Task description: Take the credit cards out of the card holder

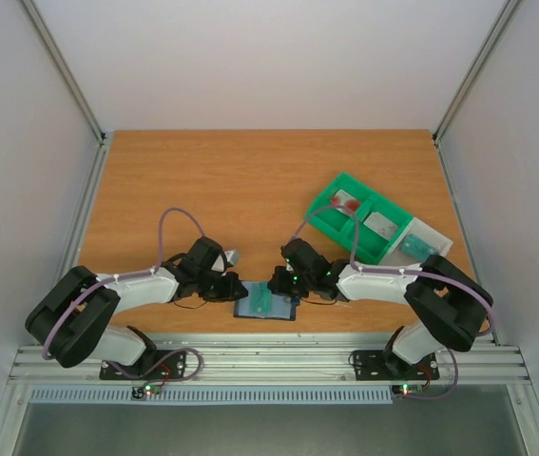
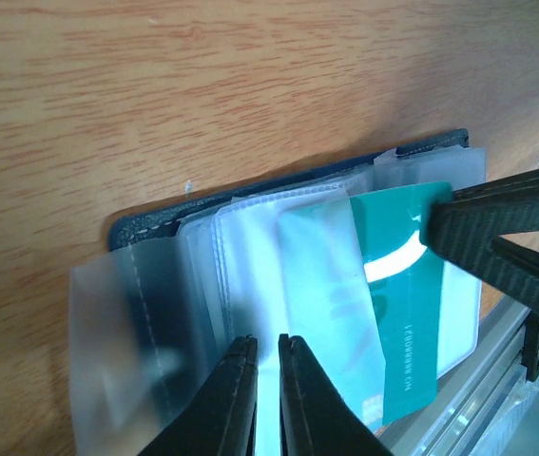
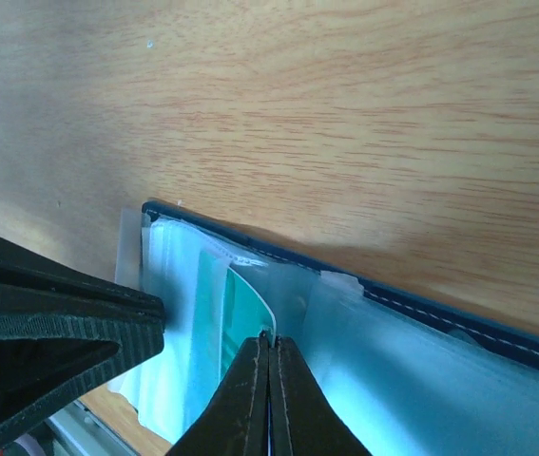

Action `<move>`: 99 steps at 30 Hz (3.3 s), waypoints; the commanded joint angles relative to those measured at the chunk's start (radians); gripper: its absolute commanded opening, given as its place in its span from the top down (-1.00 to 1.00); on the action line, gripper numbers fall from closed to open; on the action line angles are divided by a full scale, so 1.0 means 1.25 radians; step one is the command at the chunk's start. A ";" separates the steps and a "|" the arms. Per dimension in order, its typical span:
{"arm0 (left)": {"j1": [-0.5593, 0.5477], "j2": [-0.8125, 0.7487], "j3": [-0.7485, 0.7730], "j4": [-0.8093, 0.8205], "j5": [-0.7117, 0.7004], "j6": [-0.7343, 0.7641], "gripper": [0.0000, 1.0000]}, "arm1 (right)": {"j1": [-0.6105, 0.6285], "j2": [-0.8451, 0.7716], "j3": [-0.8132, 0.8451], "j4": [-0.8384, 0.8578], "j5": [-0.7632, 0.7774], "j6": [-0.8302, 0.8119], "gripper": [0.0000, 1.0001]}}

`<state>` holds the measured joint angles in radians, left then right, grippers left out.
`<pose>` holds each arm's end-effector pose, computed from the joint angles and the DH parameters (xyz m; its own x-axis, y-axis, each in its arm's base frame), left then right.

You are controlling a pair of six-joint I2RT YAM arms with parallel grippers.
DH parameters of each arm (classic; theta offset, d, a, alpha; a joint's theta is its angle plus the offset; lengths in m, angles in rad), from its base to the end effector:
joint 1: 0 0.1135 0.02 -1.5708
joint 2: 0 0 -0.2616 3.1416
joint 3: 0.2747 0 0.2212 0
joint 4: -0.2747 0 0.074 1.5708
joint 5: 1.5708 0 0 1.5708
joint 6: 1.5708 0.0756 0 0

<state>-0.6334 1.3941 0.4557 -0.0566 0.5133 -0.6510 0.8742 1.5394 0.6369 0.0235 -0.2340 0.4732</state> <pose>0.1589 -0.1628 0.1175 -0.9808 0.0653 -0.1836 0.1719 0.7335 -0.6576 0.1694 0.2298 0.1314 -0.8231 -0.2930 -0.4864 -0.5234 0.7238 0.4497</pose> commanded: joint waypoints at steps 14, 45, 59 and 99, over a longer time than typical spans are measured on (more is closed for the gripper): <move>0.002 -0.040 0.021 -0.056 -0.004 -0.017 0.50 | 0.000 -0.173 0.071 -0.245 0.125 -0.051 0.98; 0.006 -0.223 -0.103 0.594 0.204 -0.433 0.99 | 0.000 -0.435 0.015 -0.085 0.080 0.096 0.98; 0.012 -0.261 -0.073 0.425 0.449 -0.243 0.99 | -0.001 -0.447 0.337 -0.631 0.098 -0.283 0.41; 0.005 -0.376 -0.086 0.451 0.471 -0.192 0.99 | -0.050 -0.184 0.583 -0.872 -0.287 -0.555 0.16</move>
<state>-0.6239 0.9405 0.3447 0.4671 1.0870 -0.9104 0.8169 1.2846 1.3579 -1.0214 -0.5842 -0.1864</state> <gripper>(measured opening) 0.013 0.418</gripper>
